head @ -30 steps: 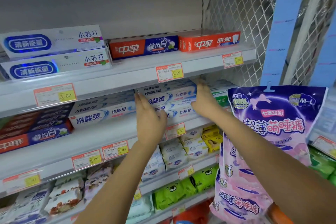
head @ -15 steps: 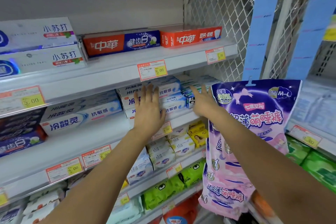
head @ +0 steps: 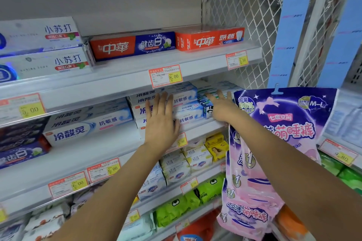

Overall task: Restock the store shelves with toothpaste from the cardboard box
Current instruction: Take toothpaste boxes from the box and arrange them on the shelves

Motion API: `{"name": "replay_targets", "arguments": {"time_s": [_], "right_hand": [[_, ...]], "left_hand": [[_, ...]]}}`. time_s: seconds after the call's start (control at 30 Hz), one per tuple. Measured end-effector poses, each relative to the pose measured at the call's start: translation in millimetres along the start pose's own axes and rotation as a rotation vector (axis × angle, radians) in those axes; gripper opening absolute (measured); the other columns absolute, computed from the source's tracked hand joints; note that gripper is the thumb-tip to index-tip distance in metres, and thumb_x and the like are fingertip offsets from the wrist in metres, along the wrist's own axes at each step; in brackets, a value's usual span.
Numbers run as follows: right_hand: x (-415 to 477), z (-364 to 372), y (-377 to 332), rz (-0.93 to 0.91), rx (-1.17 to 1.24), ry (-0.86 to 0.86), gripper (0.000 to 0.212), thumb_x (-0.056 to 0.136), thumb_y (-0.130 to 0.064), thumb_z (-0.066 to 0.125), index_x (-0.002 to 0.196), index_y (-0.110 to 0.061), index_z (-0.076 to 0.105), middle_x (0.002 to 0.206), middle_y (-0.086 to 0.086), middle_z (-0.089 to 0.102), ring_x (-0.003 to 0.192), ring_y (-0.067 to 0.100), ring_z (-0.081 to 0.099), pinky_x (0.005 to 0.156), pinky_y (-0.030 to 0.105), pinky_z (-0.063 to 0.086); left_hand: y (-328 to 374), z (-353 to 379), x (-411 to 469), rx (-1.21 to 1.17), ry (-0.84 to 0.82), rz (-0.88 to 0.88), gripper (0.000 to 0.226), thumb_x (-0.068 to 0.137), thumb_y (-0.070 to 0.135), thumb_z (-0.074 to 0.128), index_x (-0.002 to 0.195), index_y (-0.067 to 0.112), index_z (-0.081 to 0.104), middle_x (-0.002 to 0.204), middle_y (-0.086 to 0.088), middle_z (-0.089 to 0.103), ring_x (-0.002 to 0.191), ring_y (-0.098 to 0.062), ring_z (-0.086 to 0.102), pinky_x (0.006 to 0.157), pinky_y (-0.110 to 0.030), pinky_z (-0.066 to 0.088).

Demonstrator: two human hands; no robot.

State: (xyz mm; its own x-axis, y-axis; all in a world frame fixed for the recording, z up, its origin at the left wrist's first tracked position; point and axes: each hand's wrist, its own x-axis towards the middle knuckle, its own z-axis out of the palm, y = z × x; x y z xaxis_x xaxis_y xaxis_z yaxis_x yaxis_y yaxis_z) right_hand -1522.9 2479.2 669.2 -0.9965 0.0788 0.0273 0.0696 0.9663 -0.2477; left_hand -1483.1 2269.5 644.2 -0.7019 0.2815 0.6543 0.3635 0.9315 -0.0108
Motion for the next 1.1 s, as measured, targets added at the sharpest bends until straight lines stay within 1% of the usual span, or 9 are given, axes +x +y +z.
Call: {"name": "replay_targets", "arguments": {"time_s": [0.2, 0.47, 0.67, 0.8, 0.87, 0.93, 1.0, 1.07, 1.1], "right_hand": [[3.1, -2.3, 0.2, -0.004, 0.004, 0.002, 0.078, 0.090, -0.005, 0.044, 0.151, -0.036, 0.007, 0.160, 0.006, -0.009, 0.144, 0.040, -0.013, 0.115, 0.058, 0.011], [5.9, -3.5, 1.7, -0.047, 0.026, -0.007, 0.081, 0.088, 0.000, 0.042, 0.151, -0.038, 0.008, 0.160, 0.006, -0.008, 0.144, 0.039, -0.013, 0.117, 0.056, 0.008], [1.4, -5.7, -0.9, -0.061, 0.022, 0.003, 0.079, 0.088, 0.000, 0.040, 0.151, -0.036, 0.009, 0.160, 0.006, -0.006, 0.145, 0.037, -0.011, 0.116, 0.058, 0.011], [-8.9, -15.1, -0.3, -0.086, -0.001, -0.014, 0.076, 0.089, -0.004, 0.042, 0.152, -0.031, 0.010, 0.160, 0.009, -0.005, 0.145, 0.036, -0.010, 0.116, 0.051, 0.001], [-13.6, -17.4, -1.5, -0.068, 0.010, -0.011, 0.075, 0.090, -0.006, 0.042, 0.153, -0.030, 0.009, 0.160, 0.010, -0.006, 0.145, 0.037, -0.012, 0.116, 0.051, 0.001], [-18.0, -18.7, -5.4, -0.051, 0.016, -0.022, 0.075, 0.091, -0.007, 0.043, 0.153, -0.029, 0.008, 0.160, 0.010, -0.007, 0.144, 0.038, -0.013, 0.117, 0.053, 0.005], [-24.8, -20.5, -12.2, -0.079, 0.002, -0.025, 0.072, 0.091, -0.009, 0.047, 0.152, -0.025, 0.013, 0.160, 0.013, -0.002, 0.145, 0.037, -0.007, 0.118, 0.051, 0.012], [-33.9, -23.7, -20.9, -0.139, -0.010, -0.011, 0.066, 0.090, -0.014, 0.051, 0.150, -0.018, 0.023, 0.156, 0.015, 0.015, 0.144, 0.035, 0.011, 0.115, 0.046, 0.024], [-40.2, -26.5, -25.6, -0.167, -0.012, 0.002, 0.061, 0.090, -0.016, 0.052, 0.147, -0.016, 0.030, 0.150, 0.014, 0.026, 0.139, 0.033, 0.024, 0.111, 0.044, 0.032]], "left_hand": [[-1.0, -0.5, -0.6, -0.003, 0.001, 0.001, 0.065, 0.080, 0.022, 0.061, 0.139, 0.003, 0.042, 0.145, -0.018, 0.040, 0.137, -0.037, 0.034, 0.112, -0.056, 0.016], [2.1, -0.7, -0.9, 0.022, -0.028, -0.021, 0.066, 0.081, 0.024, 0.061, 0.140, 0.003, 0.040, 0.146, -0.017, 0.038, 0.137, -0.037, 0.033, 0.113, -0.056, 0.017], [4.6, -4.3, 0.5, 0.022, -0.072, -0.038, 0.066, 0.088, 0.027, 0.053, 0.146, 0.007, 0.029, 0.154, -0.014, 0.026, 0.144, -0.033, 0.019, 0.116, -0.051, 0.004], [4.9, -10.3, 0.6, 0.007, -0.100, -0.036, 0.068, 0.085, 0.025, 0.056, 0.145, 0.006, 0.031, 0.153, -0.015, 0.028, 0.143, -0.034, 0.021, 0.116, -0.052, 0.008], [6.5, -15.9, 0.4, -0.007, -0.101, -0.030, 0.069, 0.085, 0.022, 0.056, 0.145, 0.004, 0.030, 0.153, -0.016, 0.028, 0.143, -0.034, 0.022, 0.116, -0.051, 0.009], [7.9, -21.1, -0.8, -0.050, -0.109, -0.013, 0.068, 0.087, 0.019, 0.054, 0.147, 0.004, 0.026, 0.155, -0.016, 0.021, 0.145, -0.033, 0.016, 0.117, -0.046, 0.006], [10.6, -29.5, -3.0, -0.147, -0.086, 0.037, 0.063, 0.088, 0.015, 0.054, 0.146, 0.004, 0.029, 0.155, -0.015, 0.022, 0.145, -0.031, 0.016, 0.119, -0.040, 0.013], [15.4, -42.2, -3.8, -0.233, -0.104, 0.082, 0.056, 0.092, 0.017, 0.051, 0.144, 0.008, 0.033, 0.152, -0.009, 0.028, 0.142, -0.024, 0.025, 0.115, -0.032, 0.026], [17.1, -48.3, -3.4, -0.257, -0.112, 0.101, 0.051, 0.094, 0.020, 0.049, 0.142, 0.011, 0.037, 0.148, -0.007, 0.034, 0.136, -0.022, 0.034, 0.109, -0.030, 0.034]]}}
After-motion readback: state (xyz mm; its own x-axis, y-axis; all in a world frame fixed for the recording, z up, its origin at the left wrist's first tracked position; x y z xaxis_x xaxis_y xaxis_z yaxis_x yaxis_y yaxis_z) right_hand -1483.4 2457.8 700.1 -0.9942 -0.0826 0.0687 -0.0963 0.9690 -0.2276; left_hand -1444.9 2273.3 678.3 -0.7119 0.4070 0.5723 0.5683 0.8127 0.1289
